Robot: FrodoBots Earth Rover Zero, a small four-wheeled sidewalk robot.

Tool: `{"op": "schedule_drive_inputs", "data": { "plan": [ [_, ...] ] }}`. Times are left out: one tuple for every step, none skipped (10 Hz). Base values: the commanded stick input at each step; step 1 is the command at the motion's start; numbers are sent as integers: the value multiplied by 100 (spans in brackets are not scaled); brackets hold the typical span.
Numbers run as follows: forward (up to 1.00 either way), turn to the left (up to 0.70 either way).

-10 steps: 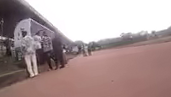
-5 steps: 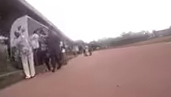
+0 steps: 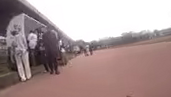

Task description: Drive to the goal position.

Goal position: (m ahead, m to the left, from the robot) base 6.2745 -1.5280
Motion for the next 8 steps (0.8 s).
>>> {"op": "schedule_drive_inputs", "data": {
  "plan": [
    [70, 1],
    [70, 1],
    [70, 1],
    [70, 1],
    [70, 1],
    [70, 1],
    [70, 1],
    [70, 1]
  ]
}}
